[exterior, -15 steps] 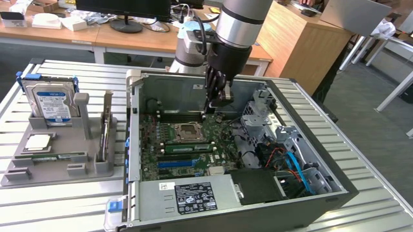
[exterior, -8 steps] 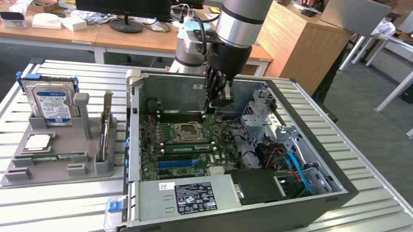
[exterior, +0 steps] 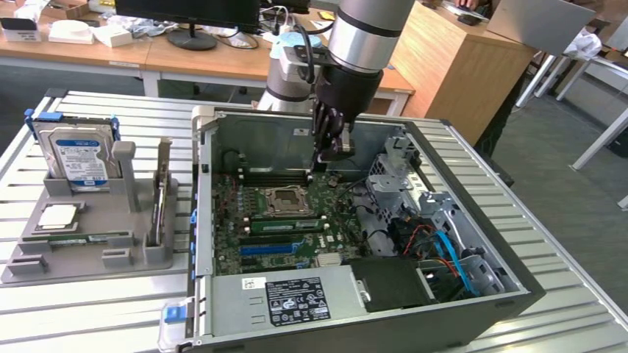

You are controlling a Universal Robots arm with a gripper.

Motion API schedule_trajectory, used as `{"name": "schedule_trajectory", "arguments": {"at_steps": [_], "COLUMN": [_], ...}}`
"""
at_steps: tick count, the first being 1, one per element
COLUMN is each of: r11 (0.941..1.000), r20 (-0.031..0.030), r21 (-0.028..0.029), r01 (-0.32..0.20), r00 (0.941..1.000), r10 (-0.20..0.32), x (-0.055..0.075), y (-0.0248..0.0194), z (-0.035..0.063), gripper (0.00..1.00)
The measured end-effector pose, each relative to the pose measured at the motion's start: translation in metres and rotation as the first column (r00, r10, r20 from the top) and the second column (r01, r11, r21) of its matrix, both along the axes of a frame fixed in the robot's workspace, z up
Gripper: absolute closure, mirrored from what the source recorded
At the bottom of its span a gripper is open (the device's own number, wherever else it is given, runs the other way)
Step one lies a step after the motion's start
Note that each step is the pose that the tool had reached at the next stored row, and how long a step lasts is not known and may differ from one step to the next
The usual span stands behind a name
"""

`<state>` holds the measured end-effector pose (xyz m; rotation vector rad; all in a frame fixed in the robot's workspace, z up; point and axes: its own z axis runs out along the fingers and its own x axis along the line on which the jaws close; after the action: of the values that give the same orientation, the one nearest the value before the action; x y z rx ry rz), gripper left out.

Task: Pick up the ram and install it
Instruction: 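Press down the ram until it locks into place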

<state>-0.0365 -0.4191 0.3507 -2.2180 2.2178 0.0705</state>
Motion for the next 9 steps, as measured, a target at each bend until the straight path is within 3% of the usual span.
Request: {"name": "schedule_trajectory", "arguments": {"at_steps": [9], "r11": [1.0], "r20": [-0.0001], "r21": [0.0], "r01": [0.0], "r00": [1.0], "r10": [0.0], "x": [0.0005], "y": [0.0], "z": [0.0], "gripper": [0.9]}}
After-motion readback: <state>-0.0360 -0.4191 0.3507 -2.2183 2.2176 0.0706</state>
